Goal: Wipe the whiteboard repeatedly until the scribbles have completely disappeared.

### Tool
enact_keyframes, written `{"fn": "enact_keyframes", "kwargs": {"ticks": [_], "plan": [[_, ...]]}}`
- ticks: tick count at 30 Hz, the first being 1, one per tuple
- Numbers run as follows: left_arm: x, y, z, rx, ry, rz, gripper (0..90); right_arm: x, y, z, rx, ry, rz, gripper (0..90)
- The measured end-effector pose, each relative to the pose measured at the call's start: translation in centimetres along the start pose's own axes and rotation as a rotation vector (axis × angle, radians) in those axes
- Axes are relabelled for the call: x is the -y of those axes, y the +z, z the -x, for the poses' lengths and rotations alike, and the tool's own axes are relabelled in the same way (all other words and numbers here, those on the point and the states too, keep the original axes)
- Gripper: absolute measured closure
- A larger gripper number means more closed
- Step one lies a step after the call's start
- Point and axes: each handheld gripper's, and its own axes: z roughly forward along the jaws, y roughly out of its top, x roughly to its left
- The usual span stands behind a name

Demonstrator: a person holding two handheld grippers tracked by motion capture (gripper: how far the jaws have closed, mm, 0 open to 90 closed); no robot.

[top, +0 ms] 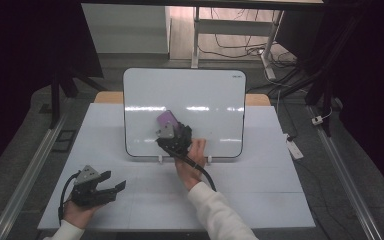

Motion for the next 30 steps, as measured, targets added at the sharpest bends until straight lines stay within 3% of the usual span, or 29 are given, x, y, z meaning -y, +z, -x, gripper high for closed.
{"fn": "enact_keyframes", "kwargs": {"ticks": [5,11,18,25,30], "plan": [[0.0,0.1,0.1,0.000,0.001,-0.002,30.0,2.0,-0.6,3.3,0.029,0.064,-0.023,39.9],[-0.1,0.2,0.1,0.000,0.003,-0.003,29.9,3.3,-1.0,5.2,0.054,0.091,-0.041,39.9],[-0.1,0.3,0.2,0.000,0.003,-0.003,29.9,4.2,-1.3,4.5,0.037,0.067,-0.048,40.0],[-0.1,0.3,0.2,-0.001,0.004,-0.004,29.6,5.0,-1.6,2.5,0.012,-0.016,-0.048,40.0],[-0.1,0.2,0.2,-0.001,0.004,-0.004,29.6,5.5,-1.7,3.9,0.027,0.001,-0.043,40.0]]}}
